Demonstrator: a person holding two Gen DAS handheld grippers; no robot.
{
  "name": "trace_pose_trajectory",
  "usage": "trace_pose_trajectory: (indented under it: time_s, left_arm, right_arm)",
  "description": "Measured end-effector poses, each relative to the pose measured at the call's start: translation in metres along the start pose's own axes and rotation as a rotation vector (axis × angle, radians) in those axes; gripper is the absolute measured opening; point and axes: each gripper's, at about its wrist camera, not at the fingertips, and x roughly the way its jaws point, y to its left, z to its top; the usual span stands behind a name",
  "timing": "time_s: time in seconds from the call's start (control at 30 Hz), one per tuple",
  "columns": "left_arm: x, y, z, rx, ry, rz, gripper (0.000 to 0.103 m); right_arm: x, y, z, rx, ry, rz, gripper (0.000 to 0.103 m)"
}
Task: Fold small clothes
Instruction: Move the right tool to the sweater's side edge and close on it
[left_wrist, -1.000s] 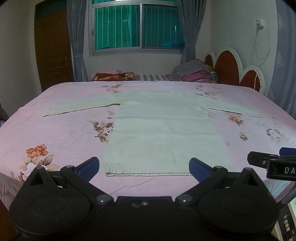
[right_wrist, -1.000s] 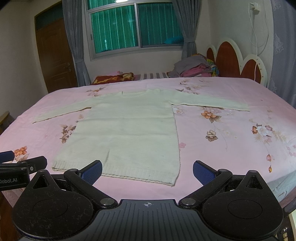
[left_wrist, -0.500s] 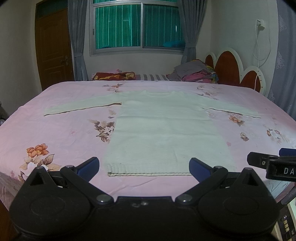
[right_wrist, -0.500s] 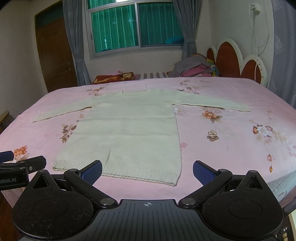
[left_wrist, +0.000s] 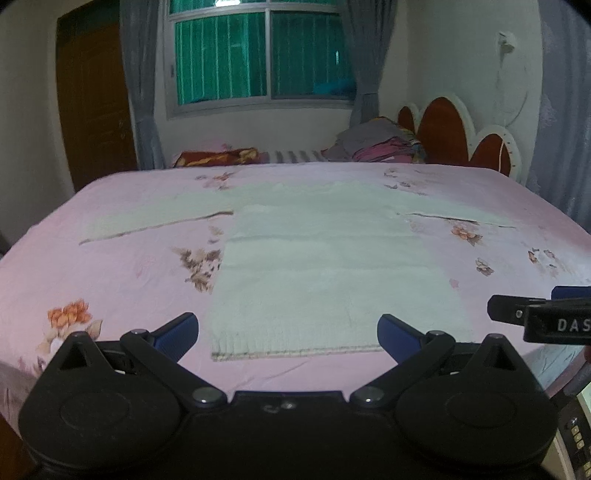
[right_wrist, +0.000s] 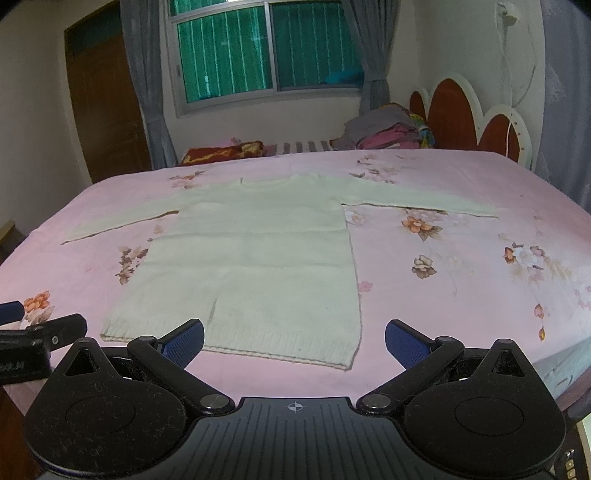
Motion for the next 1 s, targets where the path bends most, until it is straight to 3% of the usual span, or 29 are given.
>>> trace_pose_trajectory:
  time_s: [0.3, 1.0]
  left_arm:
    - [0.034, 0.006, 0.026, 0.012, -0.008, -0.036, 0.103]
    - [0.135, 0.031, 0.107, 0.020, -0.061, -0.122, 0.103]
  right_arm:
    - [0.025, -0.008, 0.019, 0.032, -0.008, -0.035, 0.103]
    - [0.112, -0.015, 0.106, 0.094, -0.064, -0.186, 0.103]
